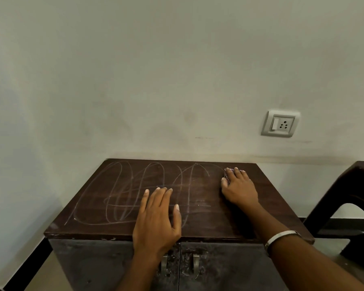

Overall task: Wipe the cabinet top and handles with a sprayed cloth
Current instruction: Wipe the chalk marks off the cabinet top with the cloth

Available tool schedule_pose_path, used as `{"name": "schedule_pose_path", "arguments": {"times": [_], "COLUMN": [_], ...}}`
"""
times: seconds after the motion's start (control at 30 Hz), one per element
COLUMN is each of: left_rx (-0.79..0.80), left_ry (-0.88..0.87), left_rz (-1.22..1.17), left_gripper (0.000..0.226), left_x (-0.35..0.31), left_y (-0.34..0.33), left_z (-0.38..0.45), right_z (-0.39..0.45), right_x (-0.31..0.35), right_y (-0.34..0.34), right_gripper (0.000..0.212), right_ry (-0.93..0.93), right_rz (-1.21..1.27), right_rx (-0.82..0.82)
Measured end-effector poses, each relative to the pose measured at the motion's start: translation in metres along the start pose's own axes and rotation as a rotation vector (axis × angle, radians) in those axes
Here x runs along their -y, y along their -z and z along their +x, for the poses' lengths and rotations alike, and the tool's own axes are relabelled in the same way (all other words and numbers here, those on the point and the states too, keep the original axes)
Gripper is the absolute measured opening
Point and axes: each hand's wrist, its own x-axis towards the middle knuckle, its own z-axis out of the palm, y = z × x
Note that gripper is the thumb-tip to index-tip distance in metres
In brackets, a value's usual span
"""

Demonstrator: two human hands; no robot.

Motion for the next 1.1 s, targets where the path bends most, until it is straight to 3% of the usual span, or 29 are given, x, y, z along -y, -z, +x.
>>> {"name": "schedule_pose_path", "arguments": {"times": [0.27,0.63,0.8,0.97,1.1], "left_rx": [-0.002,0.039,0.032,0.042,0.051], "left_ry": [-0.002,0.007,-0.005,0.003,-0.013], "left_rz": [0.009,0.008,0.008,0.008,-0.013], "left_gripper": [0.058,0.059,0.058,0.057,0.057], "left_x": [-0.001,0.001,0.0,-0.001,0.001], "left_y": [0.002,0.001,0.001,0.003,0.004], "left_z": [0.0,0.001,0.001,0.0,0.0], "right_z": [-0.001,0.029,0.037,0.035,0.037], "right_x": [0.045,-0.02,0.0,0.034,0.021], "right_y": [-0.013,0.002,-0.008,-0.016,-0.008], "right_gripper": [0.058,0.058,0.06,0.058,0.056], "right_ry": [0.178,0.029,0.038,0.164,0.164], "right_rz": [0.046,0.014,-0.004,0.045,0.078], "right_rx": [0.059,0.048,0.05,0.074,0.088]}}
